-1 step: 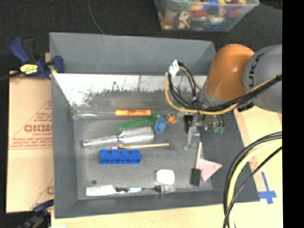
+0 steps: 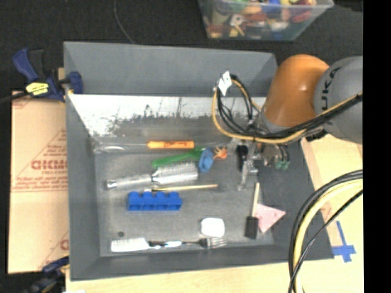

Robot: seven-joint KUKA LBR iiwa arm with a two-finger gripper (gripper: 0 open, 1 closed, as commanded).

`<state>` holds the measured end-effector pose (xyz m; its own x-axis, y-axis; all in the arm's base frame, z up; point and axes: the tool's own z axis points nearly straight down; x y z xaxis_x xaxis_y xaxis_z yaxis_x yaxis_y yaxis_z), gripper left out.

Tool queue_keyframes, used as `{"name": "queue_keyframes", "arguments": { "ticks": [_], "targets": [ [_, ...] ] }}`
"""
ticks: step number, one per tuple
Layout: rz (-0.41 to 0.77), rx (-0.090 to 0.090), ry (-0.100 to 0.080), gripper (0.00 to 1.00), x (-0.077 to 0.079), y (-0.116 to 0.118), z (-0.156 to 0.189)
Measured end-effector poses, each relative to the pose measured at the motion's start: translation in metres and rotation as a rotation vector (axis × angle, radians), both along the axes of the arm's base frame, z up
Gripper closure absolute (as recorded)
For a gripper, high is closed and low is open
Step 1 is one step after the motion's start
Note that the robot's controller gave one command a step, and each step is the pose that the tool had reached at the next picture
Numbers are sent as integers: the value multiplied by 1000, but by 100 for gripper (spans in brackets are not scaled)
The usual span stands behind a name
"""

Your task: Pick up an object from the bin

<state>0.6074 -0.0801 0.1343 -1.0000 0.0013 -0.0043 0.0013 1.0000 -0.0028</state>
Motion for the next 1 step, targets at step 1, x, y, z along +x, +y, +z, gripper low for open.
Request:
{"name": "queue_keyframes", "arguments": {
  "ticks": [1],
  "targets": [
    [15, 4, 0, 0, 24, 102, -64]
  ]
}}
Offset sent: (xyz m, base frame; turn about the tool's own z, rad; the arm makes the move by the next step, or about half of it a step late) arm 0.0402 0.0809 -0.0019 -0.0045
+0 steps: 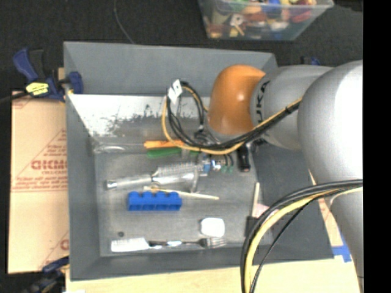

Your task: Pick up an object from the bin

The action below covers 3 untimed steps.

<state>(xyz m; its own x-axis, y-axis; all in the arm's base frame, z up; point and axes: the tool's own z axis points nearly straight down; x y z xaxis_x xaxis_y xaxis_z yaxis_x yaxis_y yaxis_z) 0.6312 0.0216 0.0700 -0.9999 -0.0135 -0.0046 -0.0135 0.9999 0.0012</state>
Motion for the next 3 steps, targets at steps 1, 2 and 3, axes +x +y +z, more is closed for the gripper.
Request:
{"name": "queue_keyframes", "arguments": {
  "ticks": [1, 2, 3],
  "targets": [
    [-10, -7, -9, 0, 18, -21, 64],
    [-25, -2, 5, 0, -10, 5, 30],
    [-181, -3, -13, 0, -8, 18, 1]
  ]
}}
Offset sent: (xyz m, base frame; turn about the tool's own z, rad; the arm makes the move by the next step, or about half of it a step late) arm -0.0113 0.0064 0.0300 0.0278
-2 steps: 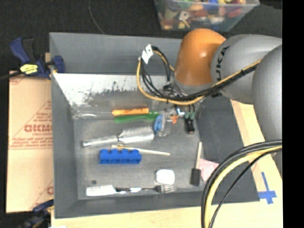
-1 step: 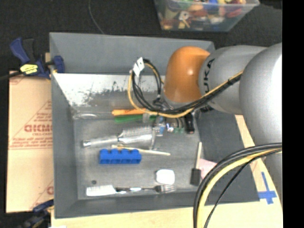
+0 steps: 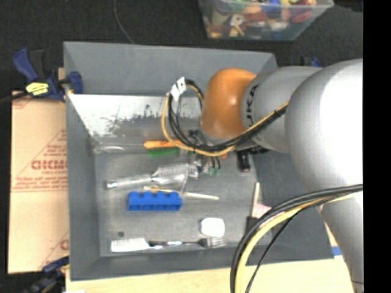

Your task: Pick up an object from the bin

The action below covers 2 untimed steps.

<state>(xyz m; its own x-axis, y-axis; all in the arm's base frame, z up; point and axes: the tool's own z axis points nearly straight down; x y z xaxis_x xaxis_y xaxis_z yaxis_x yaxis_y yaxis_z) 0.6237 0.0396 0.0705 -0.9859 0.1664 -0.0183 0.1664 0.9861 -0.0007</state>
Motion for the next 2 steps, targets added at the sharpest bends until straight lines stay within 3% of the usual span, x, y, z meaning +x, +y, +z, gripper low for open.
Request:
{"name": "queue_keyframes", "arguments": {
  "ticks": [1, 2],
  "targets": [
    [109, 0, 12, 100, -8, 22, 2],
    [109, 0, 12, 100, -8, 22, 2]
  ]
}}
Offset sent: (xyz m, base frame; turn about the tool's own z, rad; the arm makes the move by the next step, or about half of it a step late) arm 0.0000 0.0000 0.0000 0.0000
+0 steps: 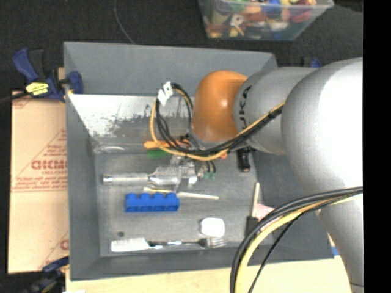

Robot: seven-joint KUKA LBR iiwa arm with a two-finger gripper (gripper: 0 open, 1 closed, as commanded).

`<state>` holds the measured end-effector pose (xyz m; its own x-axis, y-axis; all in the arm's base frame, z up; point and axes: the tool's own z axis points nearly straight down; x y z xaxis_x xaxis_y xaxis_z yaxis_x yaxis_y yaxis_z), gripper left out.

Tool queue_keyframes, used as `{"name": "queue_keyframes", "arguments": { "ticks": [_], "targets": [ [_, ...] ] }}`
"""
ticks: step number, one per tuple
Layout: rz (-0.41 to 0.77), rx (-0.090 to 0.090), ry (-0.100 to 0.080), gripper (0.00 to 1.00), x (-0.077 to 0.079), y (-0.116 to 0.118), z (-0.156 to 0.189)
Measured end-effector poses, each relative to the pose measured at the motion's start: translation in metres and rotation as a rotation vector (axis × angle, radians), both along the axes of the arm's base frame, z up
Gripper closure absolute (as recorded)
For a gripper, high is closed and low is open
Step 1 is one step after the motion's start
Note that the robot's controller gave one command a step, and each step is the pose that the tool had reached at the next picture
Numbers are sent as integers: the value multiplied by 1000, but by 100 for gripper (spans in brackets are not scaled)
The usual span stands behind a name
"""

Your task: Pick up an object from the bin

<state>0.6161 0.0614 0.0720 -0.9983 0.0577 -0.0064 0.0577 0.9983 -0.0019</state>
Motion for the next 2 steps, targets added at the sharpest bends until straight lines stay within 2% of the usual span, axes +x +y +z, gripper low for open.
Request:
{"name": "queue_keyframes", "arguments": {
  "ticks": [1, 2],
  "targets": [
    [0, 0, 1, 100, -1, -1, 11],
    [1, -1, 7, 100, -2, -1, 55]
  ]
}}
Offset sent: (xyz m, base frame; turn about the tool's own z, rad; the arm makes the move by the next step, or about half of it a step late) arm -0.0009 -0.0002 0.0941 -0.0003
